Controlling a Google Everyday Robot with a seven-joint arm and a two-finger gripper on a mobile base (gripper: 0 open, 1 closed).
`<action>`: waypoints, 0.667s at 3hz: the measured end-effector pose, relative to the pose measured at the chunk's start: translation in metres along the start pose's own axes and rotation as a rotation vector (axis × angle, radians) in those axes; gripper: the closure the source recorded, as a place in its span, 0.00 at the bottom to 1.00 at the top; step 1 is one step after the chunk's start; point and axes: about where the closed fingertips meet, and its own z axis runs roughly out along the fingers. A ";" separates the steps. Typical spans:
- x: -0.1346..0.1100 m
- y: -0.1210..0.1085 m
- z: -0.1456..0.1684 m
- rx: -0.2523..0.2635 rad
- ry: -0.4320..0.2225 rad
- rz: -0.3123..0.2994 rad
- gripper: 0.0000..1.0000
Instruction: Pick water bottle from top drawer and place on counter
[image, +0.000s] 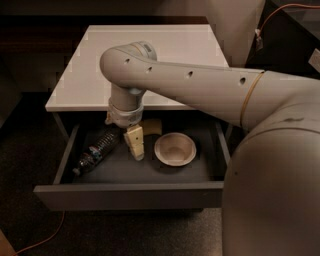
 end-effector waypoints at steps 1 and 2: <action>-0.001 0.001 0.000 0.000 0.000 0.000 0.00; -0.001 0.002 0.000 0.000 0.000 0.000 0.00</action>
Offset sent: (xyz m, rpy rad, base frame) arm 0.0660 0.0533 -0.0026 -0.0989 -0.1488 0.1840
